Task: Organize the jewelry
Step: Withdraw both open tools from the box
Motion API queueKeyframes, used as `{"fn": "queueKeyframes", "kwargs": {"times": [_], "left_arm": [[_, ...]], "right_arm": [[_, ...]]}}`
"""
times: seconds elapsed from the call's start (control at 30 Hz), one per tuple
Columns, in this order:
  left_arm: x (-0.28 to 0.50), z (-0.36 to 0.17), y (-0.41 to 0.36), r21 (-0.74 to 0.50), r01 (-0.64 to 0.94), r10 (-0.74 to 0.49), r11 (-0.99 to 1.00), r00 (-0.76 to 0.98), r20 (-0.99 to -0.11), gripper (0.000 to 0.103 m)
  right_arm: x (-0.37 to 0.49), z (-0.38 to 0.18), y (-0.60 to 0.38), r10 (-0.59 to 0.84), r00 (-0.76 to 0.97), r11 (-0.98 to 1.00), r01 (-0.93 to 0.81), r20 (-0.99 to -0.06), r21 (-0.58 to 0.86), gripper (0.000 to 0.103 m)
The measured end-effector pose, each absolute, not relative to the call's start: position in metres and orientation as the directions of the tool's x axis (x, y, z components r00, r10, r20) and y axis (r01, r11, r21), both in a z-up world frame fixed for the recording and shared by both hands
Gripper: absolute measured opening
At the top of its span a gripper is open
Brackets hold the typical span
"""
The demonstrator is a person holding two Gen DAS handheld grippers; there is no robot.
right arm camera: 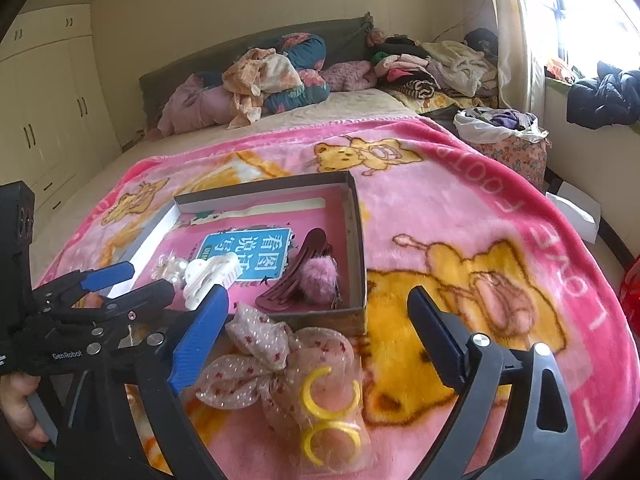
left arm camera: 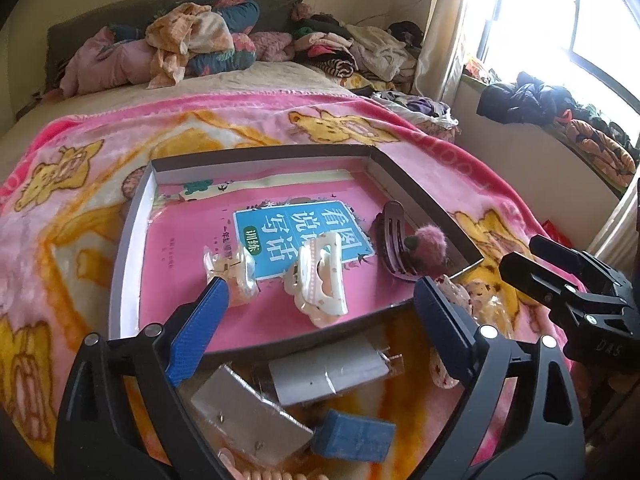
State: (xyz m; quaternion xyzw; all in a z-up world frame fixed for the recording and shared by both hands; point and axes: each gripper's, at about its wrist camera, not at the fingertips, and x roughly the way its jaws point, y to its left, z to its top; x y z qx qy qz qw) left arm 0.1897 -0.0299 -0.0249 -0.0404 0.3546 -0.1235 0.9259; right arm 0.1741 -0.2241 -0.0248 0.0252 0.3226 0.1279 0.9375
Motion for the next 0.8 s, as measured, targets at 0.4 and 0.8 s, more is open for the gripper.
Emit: {"fn": "queueKeyframes", "kwargs": {"times": [0.4, 0.8], "left_arm": [[0.164, -0.017, -0.018, -0.157, 0.182, -0.240, 0.971, 0.744, -0.624, 0.085], [0.140, -0.018, -0.002, -0.149, 0.153, -0.213, 0.977, 0.758, -0.617, 0.085]], "right_arm": [[0.144, -0.026, -0.229, 0.254, 0.766, 0.966, -0.225, -0.591, 0.124, 0.088], [0.118, -0.028, -0.218, 0.276, 0.763, 0.959, -0.258, -0.584, 0.115, 0.088]]}}
